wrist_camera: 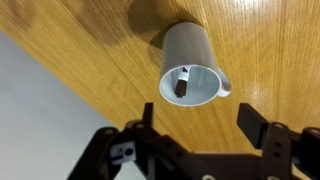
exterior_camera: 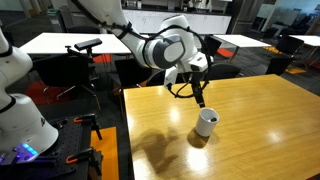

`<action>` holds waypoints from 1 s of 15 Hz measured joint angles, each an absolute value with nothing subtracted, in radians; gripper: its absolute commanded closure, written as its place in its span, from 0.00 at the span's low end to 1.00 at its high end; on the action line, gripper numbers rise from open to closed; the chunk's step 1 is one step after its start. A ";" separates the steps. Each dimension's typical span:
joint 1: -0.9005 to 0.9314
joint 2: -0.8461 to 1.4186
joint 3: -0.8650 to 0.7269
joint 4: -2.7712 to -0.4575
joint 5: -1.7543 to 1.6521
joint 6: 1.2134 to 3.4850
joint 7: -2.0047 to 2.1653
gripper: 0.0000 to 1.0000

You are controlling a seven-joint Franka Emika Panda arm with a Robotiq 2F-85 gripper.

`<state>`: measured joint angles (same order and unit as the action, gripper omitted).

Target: Remove the marker from the mug and put it on the table

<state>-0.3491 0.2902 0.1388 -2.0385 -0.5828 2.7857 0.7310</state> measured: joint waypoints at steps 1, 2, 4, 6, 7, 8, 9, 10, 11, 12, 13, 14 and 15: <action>-0.349 0.298 0.138 -2.030 -0.583 2.786 0.740 0.22; -0.348 0.306 0.136 -2.022 -0.583 2.786 0.750 0.24; -0.347 0.321 0.135 -2.006 -0.583 2.786 0.765 0.27; -0.344 0.337 0.134 -1.993 -0.583 2.786 0.782 0.31; -0.343 0.345 0.133 -1.986 -0.583 2.786 0.791 0.36; -0.342 0.352 0.133 -1.979 -0.583 2.786 0.795 0.34; -0.341 0.361 0.133 -1.972 -0.583 2.786 0.797 0.36; -0.340 0.370 0.132 -1.964 -0.583 2.786 0.800 0.37; -0.339 0.380 0.131 -1.956 -0.583 2.786 0.808 0.37; -0.339 0.390 0.130 -1.948 -0.583 2.786 0.813 0.37; -0.338 0.400 0.129 -1.939 -0.583 2.786 0.816 0.39; -0.308 0.408 0.095 -1.931 -0.555 2.786 0.810 0.39; -0.254 0.414 0.034 -1.924 -0.515 2.786 0.801 0.40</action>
<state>-0.2539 0.4143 0.0344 -1.9242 -0.5149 2.7858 0.8014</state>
